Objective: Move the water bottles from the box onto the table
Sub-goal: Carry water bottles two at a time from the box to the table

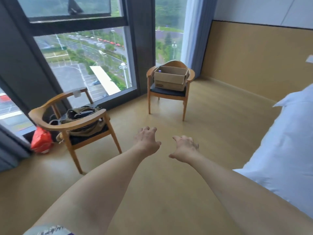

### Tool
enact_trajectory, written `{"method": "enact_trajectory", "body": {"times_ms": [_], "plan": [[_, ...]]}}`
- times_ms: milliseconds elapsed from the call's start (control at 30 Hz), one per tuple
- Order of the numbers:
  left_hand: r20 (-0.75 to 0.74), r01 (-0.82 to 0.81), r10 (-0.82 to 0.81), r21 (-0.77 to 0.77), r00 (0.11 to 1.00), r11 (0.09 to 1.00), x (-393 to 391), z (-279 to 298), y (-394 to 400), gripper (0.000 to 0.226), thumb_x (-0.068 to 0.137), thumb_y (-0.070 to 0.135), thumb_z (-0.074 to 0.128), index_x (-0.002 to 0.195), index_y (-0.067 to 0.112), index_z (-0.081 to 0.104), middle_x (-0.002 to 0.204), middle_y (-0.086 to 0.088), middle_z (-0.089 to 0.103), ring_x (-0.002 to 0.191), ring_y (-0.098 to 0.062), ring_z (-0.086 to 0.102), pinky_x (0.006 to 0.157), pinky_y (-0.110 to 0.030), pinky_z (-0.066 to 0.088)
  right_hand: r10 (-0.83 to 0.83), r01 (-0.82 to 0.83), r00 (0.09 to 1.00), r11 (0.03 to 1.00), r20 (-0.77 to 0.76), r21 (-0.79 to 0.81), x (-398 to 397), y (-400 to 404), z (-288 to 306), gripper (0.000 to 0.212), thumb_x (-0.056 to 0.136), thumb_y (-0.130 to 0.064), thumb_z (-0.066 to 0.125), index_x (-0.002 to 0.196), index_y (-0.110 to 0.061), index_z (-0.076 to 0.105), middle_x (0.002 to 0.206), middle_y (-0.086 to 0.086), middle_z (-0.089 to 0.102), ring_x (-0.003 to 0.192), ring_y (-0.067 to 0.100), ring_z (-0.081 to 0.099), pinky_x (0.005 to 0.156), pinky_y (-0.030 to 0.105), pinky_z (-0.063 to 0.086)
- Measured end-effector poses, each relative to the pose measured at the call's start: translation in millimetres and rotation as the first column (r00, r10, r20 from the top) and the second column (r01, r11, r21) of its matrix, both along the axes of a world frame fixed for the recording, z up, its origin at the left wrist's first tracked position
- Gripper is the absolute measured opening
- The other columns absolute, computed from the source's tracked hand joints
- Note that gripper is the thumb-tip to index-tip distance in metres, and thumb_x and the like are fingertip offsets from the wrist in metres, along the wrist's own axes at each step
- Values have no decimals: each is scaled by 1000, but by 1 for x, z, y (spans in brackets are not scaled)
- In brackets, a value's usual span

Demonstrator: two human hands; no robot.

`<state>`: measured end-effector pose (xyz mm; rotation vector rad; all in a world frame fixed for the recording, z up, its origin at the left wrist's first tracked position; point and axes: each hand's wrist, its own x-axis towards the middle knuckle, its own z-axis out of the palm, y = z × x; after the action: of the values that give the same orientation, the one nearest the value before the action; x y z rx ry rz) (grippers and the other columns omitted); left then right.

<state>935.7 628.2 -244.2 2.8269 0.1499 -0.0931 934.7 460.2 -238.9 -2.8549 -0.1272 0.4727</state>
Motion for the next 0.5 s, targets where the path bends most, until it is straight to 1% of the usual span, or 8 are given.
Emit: {"method": "enact_trajectory", "body": {"times_ms": [133,267,400,500], "plan": [[-13,57,-57,-2,998,998,76,-12,-3,67,91,46,67,151,26,44,149,-6,46,139,-28,38,109,-43,40,-53,53,998,999,-14,9,71,-2,-7,77,83,-49,77,150,-33,42,145,5,49,140,30,38,108,47,37],[-16,66,-66,-2,998,998,156,-37,-4,67,90,47,68,149,26,45,146,-6,47,136,-27,39,106,-42,42,-61,62,998,998,-22,28,150,0,-26,78,83,-49,77,150,-32,42,146,6,48,140,30,38,108,48,37],[-7,84,-83,43,996,996,249,-57,-3,67,88,47,70,147,26,46,146,-6,48,134,-28,41,104,-43,44,-63,63,998,997,-1,52,247,1,-46,76,84,-50,78,149,-32,43,146,6,50,139,32,40,107,49,39],[-15,63,-62,66,998,996,326,-58,0,65,87,44,71,145,25,48,146,-8,48,132,-30,42,103,-44,45,-40,40,999,997,-5,60,324,2,-53,73,84,-51,78,146,-31,46,144,6,50,138,32,40,107,49,38]]}}
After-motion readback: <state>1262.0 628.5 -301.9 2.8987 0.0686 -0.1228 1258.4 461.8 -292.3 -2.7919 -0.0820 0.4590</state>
